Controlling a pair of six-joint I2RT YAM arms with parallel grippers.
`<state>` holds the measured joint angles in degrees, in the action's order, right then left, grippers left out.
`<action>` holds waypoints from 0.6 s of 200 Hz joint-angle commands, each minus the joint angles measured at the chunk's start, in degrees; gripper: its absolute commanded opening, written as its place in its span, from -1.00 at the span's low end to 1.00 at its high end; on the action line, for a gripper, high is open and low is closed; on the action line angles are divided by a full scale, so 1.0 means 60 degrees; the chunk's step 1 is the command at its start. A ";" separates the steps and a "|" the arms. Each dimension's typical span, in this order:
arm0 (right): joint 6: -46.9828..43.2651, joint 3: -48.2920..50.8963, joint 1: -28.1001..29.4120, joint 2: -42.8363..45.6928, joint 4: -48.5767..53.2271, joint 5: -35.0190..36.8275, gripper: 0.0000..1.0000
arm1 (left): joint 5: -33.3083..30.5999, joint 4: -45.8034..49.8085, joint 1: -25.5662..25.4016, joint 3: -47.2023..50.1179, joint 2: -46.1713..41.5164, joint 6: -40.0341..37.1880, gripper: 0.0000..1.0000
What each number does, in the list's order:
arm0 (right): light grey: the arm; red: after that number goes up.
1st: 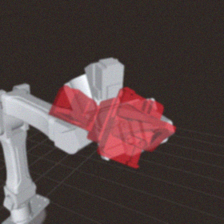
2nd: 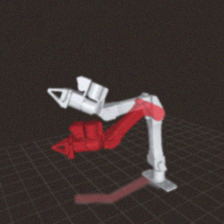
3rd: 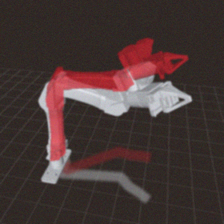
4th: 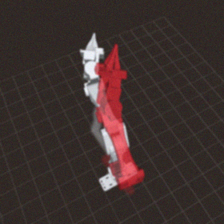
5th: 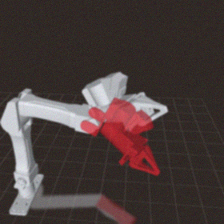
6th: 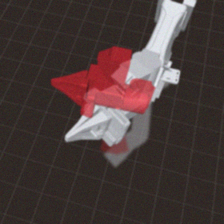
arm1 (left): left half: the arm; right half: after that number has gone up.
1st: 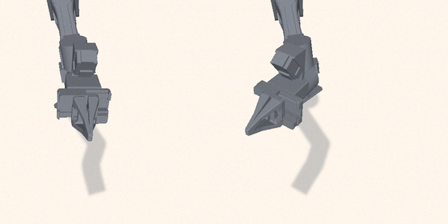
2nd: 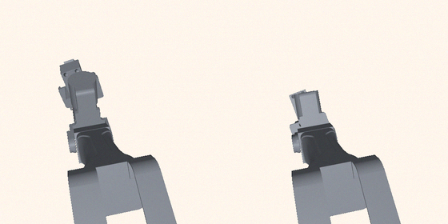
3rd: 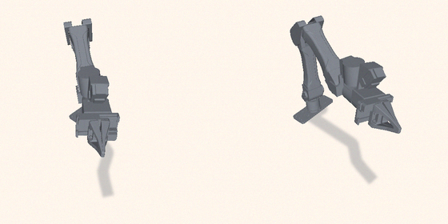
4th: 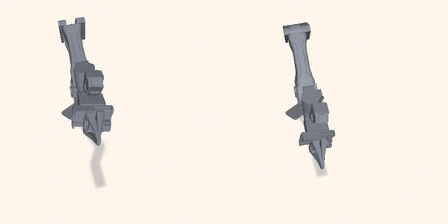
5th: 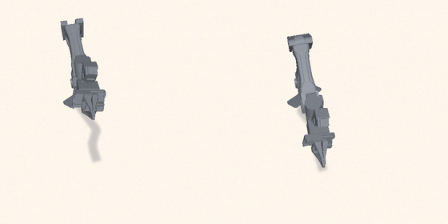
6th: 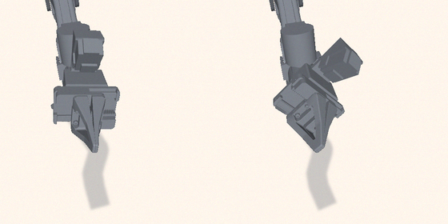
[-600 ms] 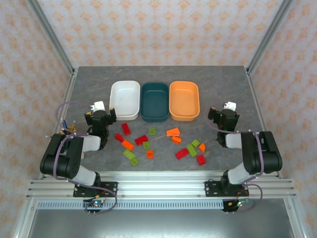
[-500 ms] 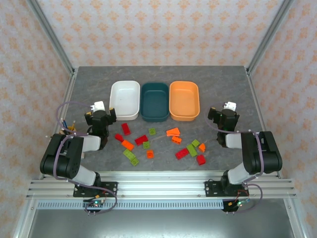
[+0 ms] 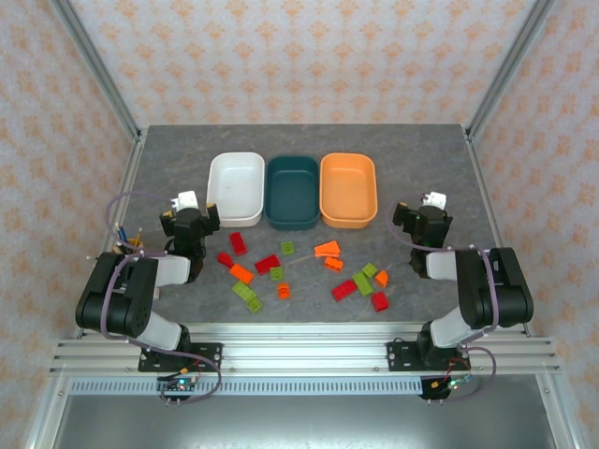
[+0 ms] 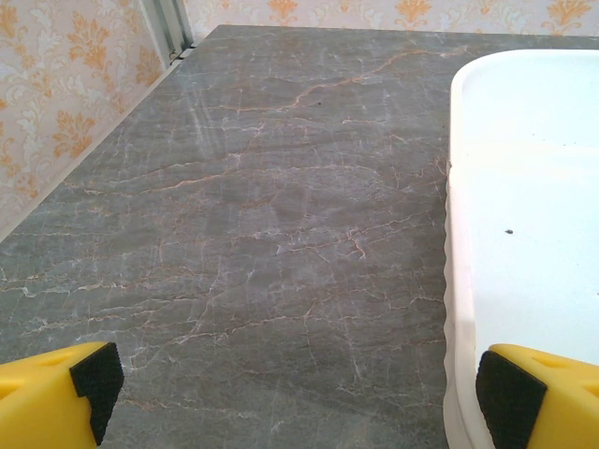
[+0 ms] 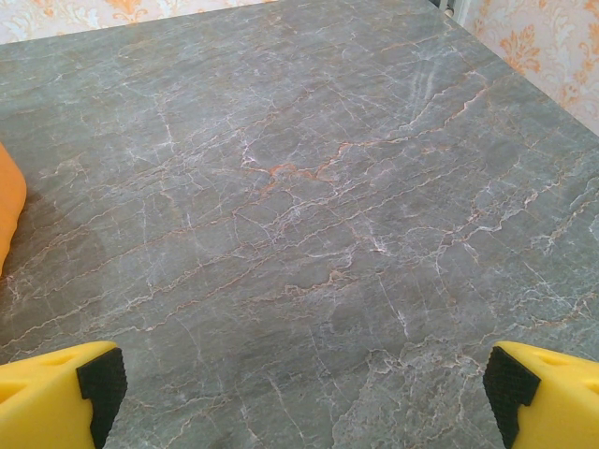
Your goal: Sort the legos into containers by color
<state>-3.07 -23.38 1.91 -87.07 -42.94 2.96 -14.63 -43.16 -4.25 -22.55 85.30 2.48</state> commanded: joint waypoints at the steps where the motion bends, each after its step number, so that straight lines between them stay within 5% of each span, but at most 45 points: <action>1: 0.0094 -0.0083 -0.0055 0.0045 -0.0249 -0.0023 0.99 | -0.0363 -0.0358 -0.0024 -0.0059 0.0055 -0.0100 1.00; 18: 0.0272 -0.0590 0.0018 0.0783 0.1140 0.0662 0.99 | -0.0069 0.1364 -0.0098 -0.0695 -0.0580 -0.0310 1.00; 32: 0.0442 -0.1247 0.0032 0.1563 0.2760 0.1150 0.99 | -0.0888 0.3209 -0.0474 -0.1561 -0.1141 -0.0323 1.00; 74: 0.0622 -0.2935 0.0301 0.3525 0.5211 0.2172 0.99 | -0.2229 0.5003 -0.1245 -0.2483 -0.2746 0.0019 1.00; 120: 0.1906 -0.6968 0.1219 0.4464 0.9933 0.2723 0.99 | -0.2142 0.6328 -0.2435 -0.4260 -0.3882 -0.0626 0.99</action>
<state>1.28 -52.60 6.11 -62.28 -4.47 16.03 -25.78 -12.01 -14.46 -42.39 64.71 2.46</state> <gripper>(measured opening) 0.994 0.998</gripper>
